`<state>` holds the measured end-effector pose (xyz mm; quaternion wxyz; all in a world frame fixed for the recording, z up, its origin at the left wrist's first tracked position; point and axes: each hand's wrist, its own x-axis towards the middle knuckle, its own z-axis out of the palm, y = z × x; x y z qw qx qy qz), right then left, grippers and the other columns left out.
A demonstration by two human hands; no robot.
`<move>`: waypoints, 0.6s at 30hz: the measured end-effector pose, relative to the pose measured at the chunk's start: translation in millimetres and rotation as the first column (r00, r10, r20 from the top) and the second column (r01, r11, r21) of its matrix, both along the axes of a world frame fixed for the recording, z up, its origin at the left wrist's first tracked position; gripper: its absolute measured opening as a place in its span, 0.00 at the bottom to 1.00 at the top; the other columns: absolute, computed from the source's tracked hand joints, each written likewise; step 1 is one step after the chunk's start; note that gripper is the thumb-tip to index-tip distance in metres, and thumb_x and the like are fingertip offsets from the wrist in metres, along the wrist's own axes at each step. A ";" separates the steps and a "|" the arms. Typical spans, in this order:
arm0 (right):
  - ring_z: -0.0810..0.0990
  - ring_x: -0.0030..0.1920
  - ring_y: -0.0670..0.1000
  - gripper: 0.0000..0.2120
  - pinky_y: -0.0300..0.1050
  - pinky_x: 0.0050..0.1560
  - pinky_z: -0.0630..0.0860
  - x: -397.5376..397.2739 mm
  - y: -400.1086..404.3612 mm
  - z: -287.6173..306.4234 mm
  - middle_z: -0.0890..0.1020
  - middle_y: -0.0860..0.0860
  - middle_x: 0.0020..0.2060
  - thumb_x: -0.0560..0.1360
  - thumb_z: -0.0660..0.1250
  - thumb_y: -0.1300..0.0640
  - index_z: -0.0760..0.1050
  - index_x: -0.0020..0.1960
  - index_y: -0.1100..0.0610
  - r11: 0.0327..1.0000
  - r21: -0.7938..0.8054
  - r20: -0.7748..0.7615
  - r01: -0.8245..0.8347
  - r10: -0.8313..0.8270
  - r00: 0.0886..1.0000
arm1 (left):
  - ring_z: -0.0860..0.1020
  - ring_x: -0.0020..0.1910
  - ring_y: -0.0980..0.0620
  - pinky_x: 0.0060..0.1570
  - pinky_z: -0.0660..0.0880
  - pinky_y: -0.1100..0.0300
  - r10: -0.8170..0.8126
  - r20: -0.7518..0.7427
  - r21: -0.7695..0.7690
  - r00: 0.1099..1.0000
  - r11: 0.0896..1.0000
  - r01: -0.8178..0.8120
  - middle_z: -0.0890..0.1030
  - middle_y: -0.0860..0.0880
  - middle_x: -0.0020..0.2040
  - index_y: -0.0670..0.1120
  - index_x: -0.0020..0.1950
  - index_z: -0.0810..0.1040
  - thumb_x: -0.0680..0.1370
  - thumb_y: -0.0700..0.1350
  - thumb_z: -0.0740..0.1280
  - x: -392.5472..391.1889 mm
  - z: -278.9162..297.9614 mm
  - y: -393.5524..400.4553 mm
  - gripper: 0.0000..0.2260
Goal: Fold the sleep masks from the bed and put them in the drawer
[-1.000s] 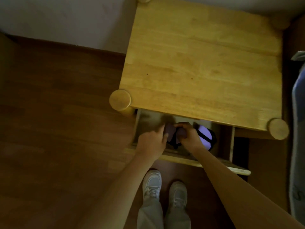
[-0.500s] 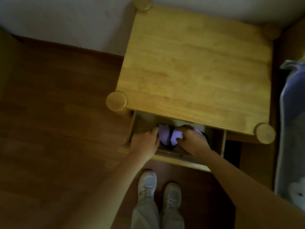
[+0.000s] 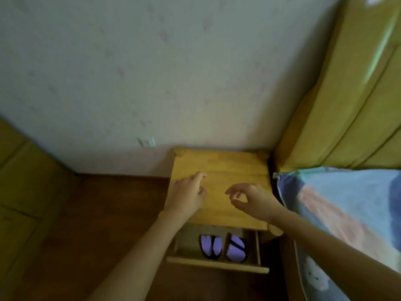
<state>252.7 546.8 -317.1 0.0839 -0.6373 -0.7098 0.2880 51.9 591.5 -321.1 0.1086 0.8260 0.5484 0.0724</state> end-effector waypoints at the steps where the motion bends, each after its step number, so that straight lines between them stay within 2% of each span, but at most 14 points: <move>1: 0.79 0.51 0.44 0.10 0.47 0.53 0.77 5.3 -1.2 31.1 0.82 0.42 0.49 0.75 0.65 0.51 0.77 0.56 0.45 0.999 0.043 0.015 0.007 -0.008 1.000 | 0.79 0.53 0.52 0.50 0.69 0.55 -0.007 0.008 0.041 1.000 0.999 0.006 0.82 0.56 0.52 0.55 0.66 0.70 0.78 0.51 0.61 4.1 30.5 4.5 0.16; 6: 0.80 0.51 0.45 0.11 0.48 0.53 0.77 32.8 -17.8 172.0 0.83 0.42 0.48 0.76 0.63 0.51 0.77 0.57 0.46 0.971 0.228 0.047 0.071 -0.083 0.995 | 0.81 0.49 0.51 0.48 0.74 0.54 -0.088 -0.007 0.253 0.996 0.964 0.087 0.83 0.55 0.52 0.53 0.63 0.73 0.78 0.51 0.59 29.8 177.5 4.5 0.14; 10: 0.79 0.52 0.45 0.12 0.47 0.52 0.77 41.9 -43.2 270.4 0.82 0.42 0.52 0.78 0.61 0.50 0.75 0.61 0.44 0.929 0.360 0.092 0.083 -0.123 0.988 | 0.81 0.48 0.51 0.48 0.72 0.54 -0.190 -0.018 0.391 0.982 0.902 0.182 0.83 0.53 0.50 0.53 0.64 0.72 0.79 0.54 0.57 49.5 279.1 -14.8 0.15; 13: 0.79 0.53 0.44 0.13 0.43 0.51 0.76 41.8 -65.8 332.8 0.82 0.42 0.52 0.78 0.60 0.50 0.74 0.62 0.44 0.881 0.464 0.117 0.091 -0.163 0.980 | 0.81 0.46 0.51 0.49 0.72 0.55 -0.262 -0.035 0.491 0.965 0.836 0.245 0.83 0.53 0.49 0.52 0.63 0.73 0.80 0.57 0.55 57.8 343.5 -32.6 0.16; 18: 0.80 0.53 0.46 0.15 0.45 0.51 0.77 30.1 -115.9 411.8 0.82 0.44 0.52 0.78 0.62 0.49 0.73 0.64 0.46 0.762 0.630 0.099 0.146 -0.265 0.959 | 0.80 0.49 0.49 0.48 0.71 0.56 -0.310 -0.016 0.591 0.951 0.764 0.259 0.83 0.51 0.50 0.54 0.59 0.74 0.80 0.57 0.56 50.8 425.2 -58.9 0.14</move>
